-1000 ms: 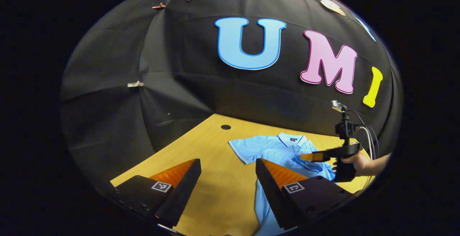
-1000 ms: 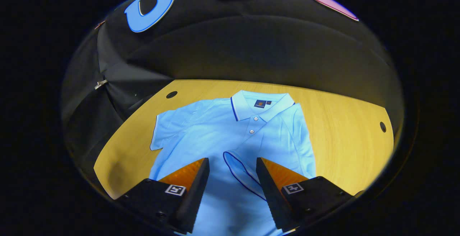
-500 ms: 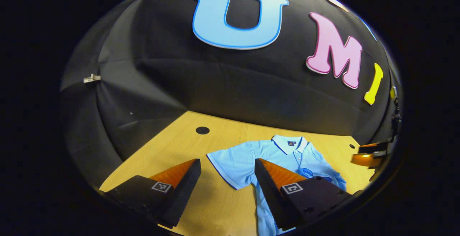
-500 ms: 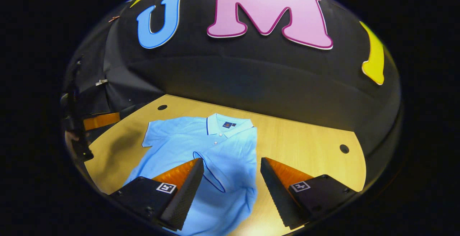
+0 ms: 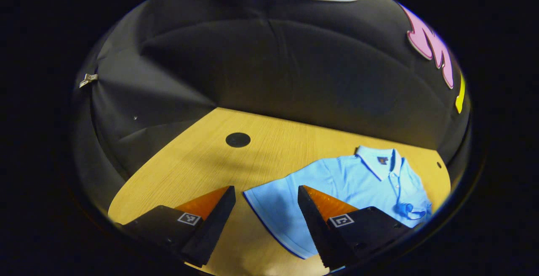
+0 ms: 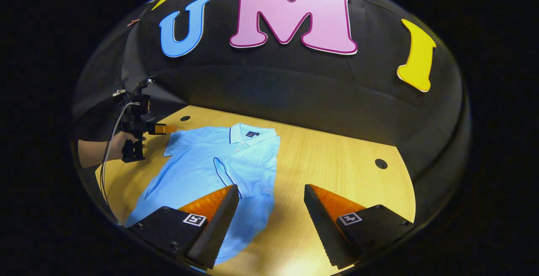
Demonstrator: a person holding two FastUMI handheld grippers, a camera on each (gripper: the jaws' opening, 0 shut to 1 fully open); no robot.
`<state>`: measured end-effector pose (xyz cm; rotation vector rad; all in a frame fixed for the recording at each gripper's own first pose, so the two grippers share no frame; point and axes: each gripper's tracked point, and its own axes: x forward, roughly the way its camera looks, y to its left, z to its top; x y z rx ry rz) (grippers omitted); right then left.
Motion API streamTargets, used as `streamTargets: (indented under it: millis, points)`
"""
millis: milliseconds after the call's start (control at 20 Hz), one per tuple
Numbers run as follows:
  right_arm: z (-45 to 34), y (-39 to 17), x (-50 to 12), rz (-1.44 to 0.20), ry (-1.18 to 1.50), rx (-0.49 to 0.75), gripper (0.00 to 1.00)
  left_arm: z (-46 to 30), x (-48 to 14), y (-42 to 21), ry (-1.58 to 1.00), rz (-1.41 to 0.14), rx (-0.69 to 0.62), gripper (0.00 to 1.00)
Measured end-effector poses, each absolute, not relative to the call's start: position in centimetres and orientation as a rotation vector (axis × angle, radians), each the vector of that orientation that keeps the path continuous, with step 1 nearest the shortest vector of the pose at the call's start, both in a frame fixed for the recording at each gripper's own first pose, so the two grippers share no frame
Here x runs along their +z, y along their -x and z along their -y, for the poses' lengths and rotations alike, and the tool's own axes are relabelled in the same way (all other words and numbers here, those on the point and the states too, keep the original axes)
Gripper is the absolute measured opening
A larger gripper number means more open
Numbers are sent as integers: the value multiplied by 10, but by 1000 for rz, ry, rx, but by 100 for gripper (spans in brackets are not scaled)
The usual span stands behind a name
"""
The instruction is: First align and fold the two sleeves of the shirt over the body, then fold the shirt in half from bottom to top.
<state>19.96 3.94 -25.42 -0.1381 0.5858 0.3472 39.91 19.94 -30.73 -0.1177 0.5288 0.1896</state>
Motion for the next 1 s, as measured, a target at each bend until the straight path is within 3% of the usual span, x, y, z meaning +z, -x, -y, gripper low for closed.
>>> streamTargets:
  millis: [350,400,700,1000]
  points:
    - [-15,-177,-264,-605,89,315,97,-195,-334,-412,-12,-612,126,95]
    - [-9,-174,-269,-616,87,305,97,-187,-334,-414,-14,-621,94,91]
    - [16,-148,-294,-696,28,251,97,-162,-338,-422,-69,-634,30,9]
    - [37,-142,-301,-693,-13,190,98,-153,-328,-415,-86,-652,11,6]
